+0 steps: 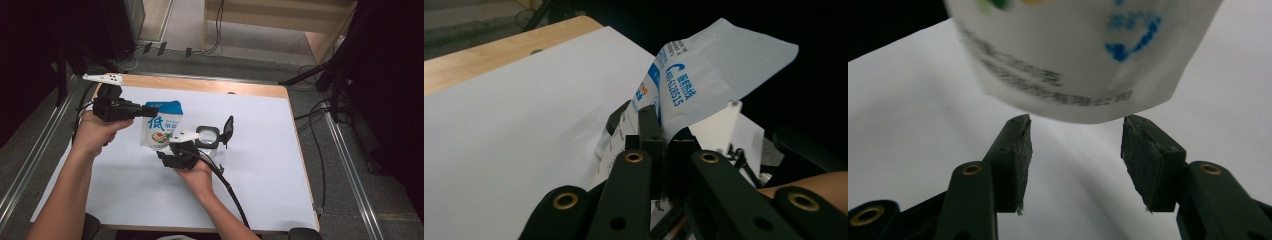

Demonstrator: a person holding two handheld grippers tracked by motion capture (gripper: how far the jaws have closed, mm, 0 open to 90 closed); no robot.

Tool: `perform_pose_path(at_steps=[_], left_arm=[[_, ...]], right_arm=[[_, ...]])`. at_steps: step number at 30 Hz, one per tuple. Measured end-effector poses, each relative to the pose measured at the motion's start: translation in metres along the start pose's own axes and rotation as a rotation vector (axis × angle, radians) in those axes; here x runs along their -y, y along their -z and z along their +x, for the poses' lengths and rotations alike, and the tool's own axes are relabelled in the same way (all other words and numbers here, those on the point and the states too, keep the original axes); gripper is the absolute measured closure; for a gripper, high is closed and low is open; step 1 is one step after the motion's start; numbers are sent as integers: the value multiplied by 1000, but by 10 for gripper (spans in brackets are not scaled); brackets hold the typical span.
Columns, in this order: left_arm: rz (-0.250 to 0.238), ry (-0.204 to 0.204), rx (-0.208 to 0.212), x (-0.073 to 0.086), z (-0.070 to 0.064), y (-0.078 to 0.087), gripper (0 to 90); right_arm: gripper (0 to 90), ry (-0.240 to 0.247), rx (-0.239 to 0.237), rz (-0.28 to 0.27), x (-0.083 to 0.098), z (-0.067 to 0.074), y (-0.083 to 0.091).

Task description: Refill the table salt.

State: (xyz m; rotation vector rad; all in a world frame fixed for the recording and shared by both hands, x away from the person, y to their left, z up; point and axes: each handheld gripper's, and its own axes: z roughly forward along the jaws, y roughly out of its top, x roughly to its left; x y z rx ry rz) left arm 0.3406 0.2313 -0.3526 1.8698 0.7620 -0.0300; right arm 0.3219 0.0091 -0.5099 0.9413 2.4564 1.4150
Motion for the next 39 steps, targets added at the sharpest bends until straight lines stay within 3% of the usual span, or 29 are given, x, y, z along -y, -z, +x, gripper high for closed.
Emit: perform_pose_path(at_steps=[4,10,13,16,22,26,31,34,39], left_arm=[[6,15,28,-1,-2,2,900],[16,28,27,-1,-3,-1,900],[30,34,16,0,0,-5,900],[33,43,18,1,2,-9,900],[19,44,1,1,6,-16,900],[23,32,-28,2,8,-24,895],[47,18,-17,4,9,-40,889],[69,7,-26,6,8,-46,890],[44,6,-15,6,7,-51,894]], right_arm=[[434,-9,23,-11,1,-2,-5],[432,16,59,-34,0,-2,-9],[440,18,48,-63,-1,-3,-8],[453,62,43,-58,-1,0,-8],[461,41,-4,-41,1,1,-9],[460,92,22,-44,2,5,-8],[452,157,18,-35,5,13,-10],[444,176,7,-20,7,17,-11],[435,171,-5,-40,8,19,-10]])
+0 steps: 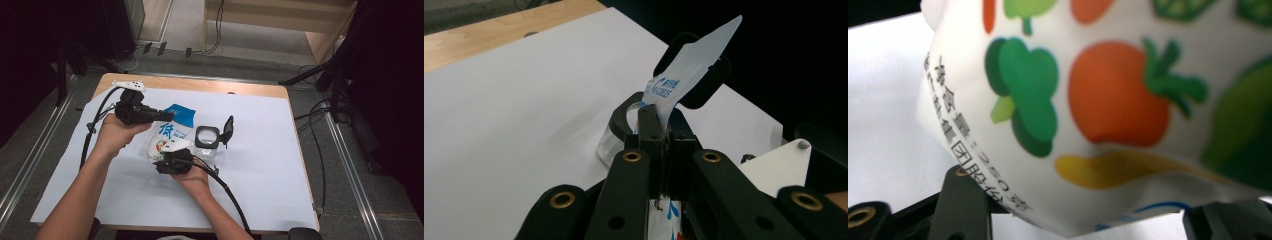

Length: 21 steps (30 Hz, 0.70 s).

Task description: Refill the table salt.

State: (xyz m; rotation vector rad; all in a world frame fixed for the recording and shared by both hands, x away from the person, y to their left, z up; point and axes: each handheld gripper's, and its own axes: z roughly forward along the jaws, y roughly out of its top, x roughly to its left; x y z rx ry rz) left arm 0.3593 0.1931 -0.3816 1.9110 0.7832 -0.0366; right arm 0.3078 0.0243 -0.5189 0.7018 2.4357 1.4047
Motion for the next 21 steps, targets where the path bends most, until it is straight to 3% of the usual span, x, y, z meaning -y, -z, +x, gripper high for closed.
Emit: perform_pose_path(at_steps=[4,9,13,16,21], left_arm=[[-7,9,8,1,1,-2,888],[27,0,21,3,1,-10,857],[22,-18,29,3,0,-11,858],[38,-40,8,4,0,-11,853],[40,-27,15,4,1,-11,867]], right_arm=[[475,21,15,1,-1,2,2],[487,-1,25,-2,1,-2,2],[491,3,40,0,1,-4,5],[491,-8,34,3,2,-5,7],[459,-13,34,-16,3,-3,8]])
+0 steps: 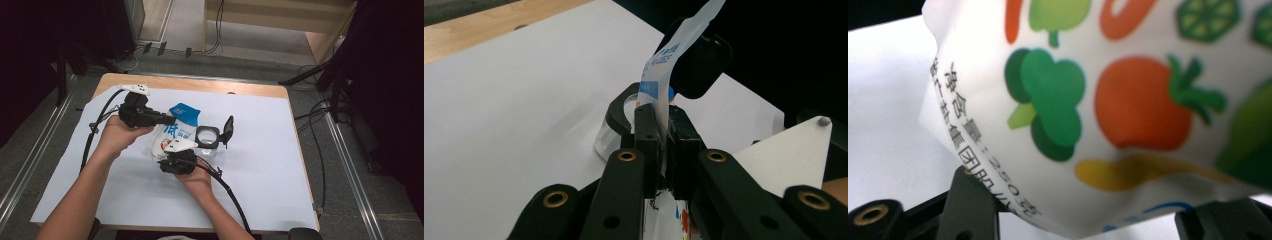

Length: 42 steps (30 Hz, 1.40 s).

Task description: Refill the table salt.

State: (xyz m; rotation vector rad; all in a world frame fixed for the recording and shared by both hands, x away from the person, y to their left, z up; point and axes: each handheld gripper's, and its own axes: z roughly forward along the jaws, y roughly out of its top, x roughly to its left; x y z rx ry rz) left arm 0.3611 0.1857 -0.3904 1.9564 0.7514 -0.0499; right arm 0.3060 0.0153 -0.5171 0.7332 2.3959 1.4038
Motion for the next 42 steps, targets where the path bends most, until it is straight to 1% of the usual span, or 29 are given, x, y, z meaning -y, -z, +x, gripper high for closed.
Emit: perform_pose_path(at_steps=[1,3,5,6,8,10,13,14,16,18,22,23,25,27,29,30,31,32,33,35,36,37,38,42], left_arm=[[-2,-3,-5,0,-1,-2,867],[-5,-2,-1,0,-2,-6,866],[-3,3,14,0,-2,-8,862],[0,3,13,0,-2,-9,859],[19,-3,15,1,-1,-12,847],[18,-4,15,2,-2,-13,845],[21,-7,31,2,-2,-13,845],[28,-8,34,2,-2,-13,834],[28,-12,33,2,-2,-13,823],[25,-20,41,2,-3,-12,822],[36,-26,39,3,-3,-9,804],[36,-28,40,3,-2,-9,802],[41,-35,38,3,-2,-8,797],[44,-38,42,4,-2,-7,794],[45,-35,39,4,-2,-8,793],[46,-27,41,4,-2,-10,797],[47,-22,43,4,-3,-12,813],[51,-29,42,4,-3,-14,827],[49,-29,44,4,-4,-16,837],[41,-25,33,4,-6,-19,849],[43,-28,40,3,-7,-20,851],[42,-31,35,3,-7,-21,852],[44,-21,33,3,-7,-22,854],[39,-10,35,3,-6,-26,855]], right_arm=[[431,1,7,-4,0,0,0],[433,10,10,-2,-1,1,0],[468,-8,0,-2,-1,0,0],[481,-18,-2,-1,0,-2,0],[488,-34,-1,-4,1,-3,1],[493,-49,-1,-7,1,-5,2],[504,-45,0,-8,1,-5,2],[507,-50,1,-13,2,-4,3],[511,-74,-14,-26,2,-4,3],[513,-73,-6,-34,2,-4,4],[520,-73,3,-36,1,-3,5],[521,-84,-1,-35,1,-3,5],[523,-84,7,-38,1,-2,5],[524,-94,1,-41,1,-2,5],[524,-103,-2,-46,1,-2,5],[524,-111,-3,-45,1,-2,5],[525,-118,-4,-45,2,-2,5],[524,-121,-4,-48,2,-2,5],[522,-126,-3,-51,3,-3,6],[517,-138,-2,-49,4,-4,6],[513,-133,6,-53,4,-4,7],[510,-130,10,-55,4,-4,8],[508,-134,8,-54,4,-5,8],[508,-157,-5,-56,5,-6,8]])
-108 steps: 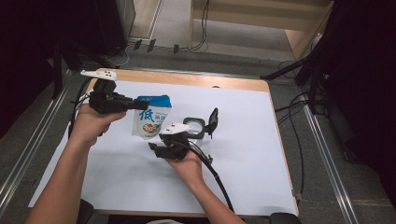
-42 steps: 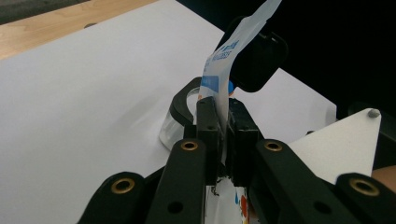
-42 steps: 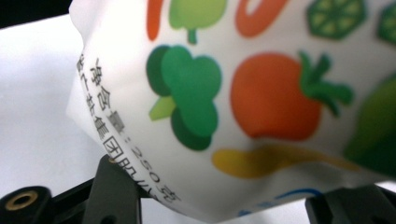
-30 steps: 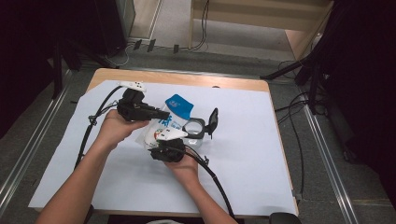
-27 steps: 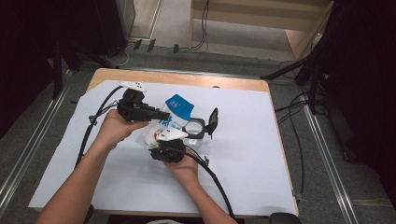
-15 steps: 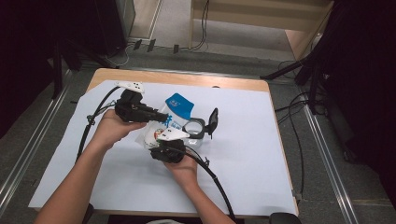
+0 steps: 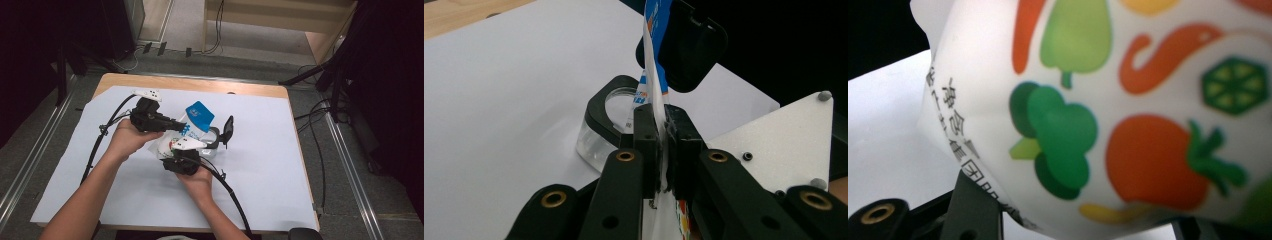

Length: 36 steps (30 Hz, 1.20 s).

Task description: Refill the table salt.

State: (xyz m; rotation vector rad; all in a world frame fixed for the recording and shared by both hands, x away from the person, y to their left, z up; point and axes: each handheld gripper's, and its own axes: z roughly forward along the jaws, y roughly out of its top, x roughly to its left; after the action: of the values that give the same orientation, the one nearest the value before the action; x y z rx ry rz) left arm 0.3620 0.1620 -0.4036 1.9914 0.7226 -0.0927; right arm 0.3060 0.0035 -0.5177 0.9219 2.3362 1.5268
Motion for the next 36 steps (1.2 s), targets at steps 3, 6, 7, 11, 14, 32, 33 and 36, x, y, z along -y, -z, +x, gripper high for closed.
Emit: perform_pose_path(at_steps=[3,6,7,11,14,32,33,36], left_arm=[[4,-3,-6,0,0,-3,842],[12,-1,-4,0,0,-3,826],[14,-5,-10,0,-1,-3,822],[25,-8,-13,0,0,0,799],[25,-2,-15,-1,1,4,788],[44,13,-33,-7,0,0,890],[49,9,-35,-9,0,-1,890],[76,-5,-54,-14,-3,-5,889]], right_arm=[[523,-27,-11,-1,1,-1,-1],[530,-44,-11,-4,3,-1,-2],[532,-43,-9,-7,3,-2,-2],[538,-43,-8,-11,3,-2,-1],[540,-58,-13,-17,2,-3,0],[541,-45,-44,-10,-6,0,0],[542,-46,-43,-11,-7,0,0],[546,-70,-49,-19,-7,-2,0]])
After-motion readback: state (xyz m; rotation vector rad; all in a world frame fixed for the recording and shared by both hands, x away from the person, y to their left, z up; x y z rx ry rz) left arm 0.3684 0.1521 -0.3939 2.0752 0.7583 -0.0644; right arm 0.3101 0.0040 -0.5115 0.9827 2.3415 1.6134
